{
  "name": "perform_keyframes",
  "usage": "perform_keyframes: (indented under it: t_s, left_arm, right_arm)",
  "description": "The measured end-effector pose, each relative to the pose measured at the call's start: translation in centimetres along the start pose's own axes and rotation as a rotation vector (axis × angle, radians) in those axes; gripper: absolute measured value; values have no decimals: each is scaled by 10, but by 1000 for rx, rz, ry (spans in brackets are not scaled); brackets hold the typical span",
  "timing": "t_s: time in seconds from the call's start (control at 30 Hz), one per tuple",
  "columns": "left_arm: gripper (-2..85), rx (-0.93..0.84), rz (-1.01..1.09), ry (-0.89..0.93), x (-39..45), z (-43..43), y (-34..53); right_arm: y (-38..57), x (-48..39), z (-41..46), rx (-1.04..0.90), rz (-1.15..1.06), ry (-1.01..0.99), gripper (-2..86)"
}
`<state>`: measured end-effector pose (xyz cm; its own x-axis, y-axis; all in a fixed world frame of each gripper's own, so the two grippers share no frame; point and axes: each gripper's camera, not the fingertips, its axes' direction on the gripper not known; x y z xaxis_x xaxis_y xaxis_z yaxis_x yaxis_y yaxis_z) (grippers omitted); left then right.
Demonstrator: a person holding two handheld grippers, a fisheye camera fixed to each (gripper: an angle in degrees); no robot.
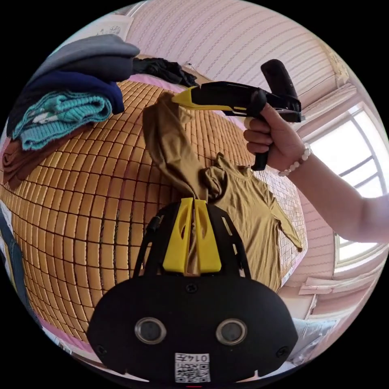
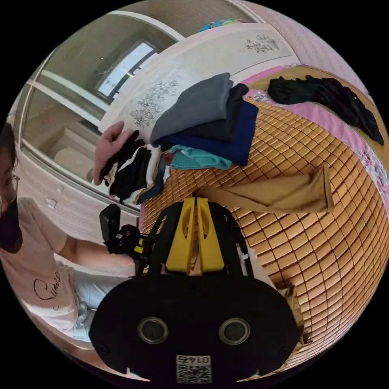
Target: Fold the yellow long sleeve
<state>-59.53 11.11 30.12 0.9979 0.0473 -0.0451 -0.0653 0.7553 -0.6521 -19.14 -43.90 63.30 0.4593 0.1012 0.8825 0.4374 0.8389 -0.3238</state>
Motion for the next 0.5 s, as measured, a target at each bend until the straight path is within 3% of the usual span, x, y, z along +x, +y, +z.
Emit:
perform_keyframes:
  t_s: [0.1,0.13,0.2,0.33,0.5]
  left_arm:
    - [0,16,75,16,20,-42,41]
    - [14,-6,76,24,24,-52,60]
    - [35,-83,62,47,27,-61,87]
    - [47,-193,15,23,18,-94,122]
    - [42,-76,-29,-227,-27,-122,93]
  right_arm:
    - [7,-54,30,-226,-245,-327,-5]
    - [10,-60,37,-274,-260,-346,-4]
    - [26,-64,64,-407,-241,-243,-1]
    - [41,-33,69,-397,-87,-71,5]
    - [50,-1,65,-272,150,253,24]
